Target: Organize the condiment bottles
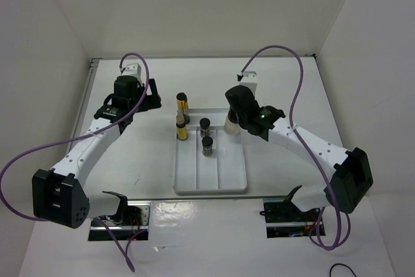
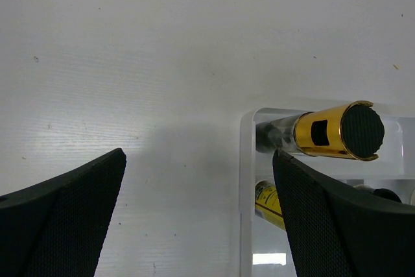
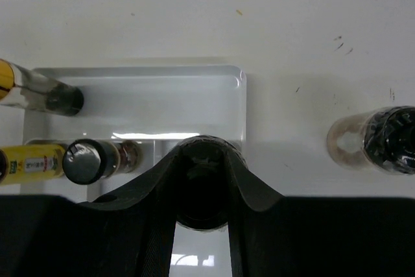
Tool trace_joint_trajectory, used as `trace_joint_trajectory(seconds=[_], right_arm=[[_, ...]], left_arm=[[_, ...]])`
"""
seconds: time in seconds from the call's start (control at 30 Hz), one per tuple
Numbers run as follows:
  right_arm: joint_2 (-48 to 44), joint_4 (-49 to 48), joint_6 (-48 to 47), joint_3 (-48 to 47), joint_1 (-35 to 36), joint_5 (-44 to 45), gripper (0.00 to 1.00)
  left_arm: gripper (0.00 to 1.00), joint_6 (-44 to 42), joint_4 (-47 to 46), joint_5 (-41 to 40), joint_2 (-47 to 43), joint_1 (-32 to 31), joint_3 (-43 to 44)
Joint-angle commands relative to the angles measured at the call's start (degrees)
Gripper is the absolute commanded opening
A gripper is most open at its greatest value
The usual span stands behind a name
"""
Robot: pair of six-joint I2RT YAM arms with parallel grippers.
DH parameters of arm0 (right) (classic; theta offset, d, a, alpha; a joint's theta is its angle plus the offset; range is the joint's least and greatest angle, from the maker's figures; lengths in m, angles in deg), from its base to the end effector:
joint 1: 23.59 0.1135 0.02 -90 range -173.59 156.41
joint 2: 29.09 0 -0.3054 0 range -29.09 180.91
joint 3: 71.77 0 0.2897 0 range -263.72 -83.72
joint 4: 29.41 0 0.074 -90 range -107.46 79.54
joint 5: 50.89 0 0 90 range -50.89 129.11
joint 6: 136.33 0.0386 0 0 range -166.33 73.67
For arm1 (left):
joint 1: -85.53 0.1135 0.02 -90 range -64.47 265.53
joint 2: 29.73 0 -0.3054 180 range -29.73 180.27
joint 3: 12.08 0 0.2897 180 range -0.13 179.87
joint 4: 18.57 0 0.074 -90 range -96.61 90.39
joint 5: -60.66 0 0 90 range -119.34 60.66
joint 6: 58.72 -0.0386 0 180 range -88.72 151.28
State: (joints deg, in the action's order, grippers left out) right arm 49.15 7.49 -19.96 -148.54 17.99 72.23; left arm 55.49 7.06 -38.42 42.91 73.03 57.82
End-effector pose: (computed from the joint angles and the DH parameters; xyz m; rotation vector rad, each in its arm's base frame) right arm 0.2614 0.2037 0.3391 0.0215 2.1178 0.0498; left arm 0.3107 -0.0626 0.3379 -0.3079 2.0442 -0.2322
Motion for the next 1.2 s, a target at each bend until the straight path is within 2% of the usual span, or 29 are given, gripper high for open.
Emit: trace_joint_trajectory(seconds=[0.0,0.3,0.9,0.93,1.0,1.03,1.1,1.13,1.17], right_arm=[[-2.6,-2.3,2.6,2.3,1.5,-0.3,0.00],[-1.3,-8.2,3.9,7.4,1.5,-0.8,0.00],[6.4,-14.0,3.3,8.0,2.0,3.4,0.00],[6.4,-14.0,3.3,8.0,2.0,3.4,0.02],[6.9,-14.0,3.9,7.4,2.0,3.4,0.14],[6.9,-13.4,3.9,7.4,2.5,3.4,0.26],[6.9,-12.7,4.6,7.4,2.5,2.9,0.42],[6.9,-12.1,4.7,6.9,2.5,2.9,0.56],[6.9,-11.2,5.5,6.9,2.5,3.5,0.64]], left_arm=[[1.00,0.3,-1.8,0.0,-2.1,0.4,-0.1],[1.00,0.3,-1.8,0.0,-2.2,0.4,-0.1],[1.00,0.3,-1.8,0.0,-2.2,0.4,-0.1],[1.00,0.3,-1.8,0.0,-2.2,0.4,-0.1],[1.00,0.3,-1.8,0.0,-2.2,0.4,-0.1],[1.00,0.3,-1.8,0.0,-2.2,0.4,-0.1],[1.00,0.3,-1.8,0.0,-2.2,0.4,-0.1],[1.00,0.3,-1.8,0.0,-2.2,0.4,-0.1],[1.00,0.3,-1.8,0.0,-2.2,0.4,-0.1]])
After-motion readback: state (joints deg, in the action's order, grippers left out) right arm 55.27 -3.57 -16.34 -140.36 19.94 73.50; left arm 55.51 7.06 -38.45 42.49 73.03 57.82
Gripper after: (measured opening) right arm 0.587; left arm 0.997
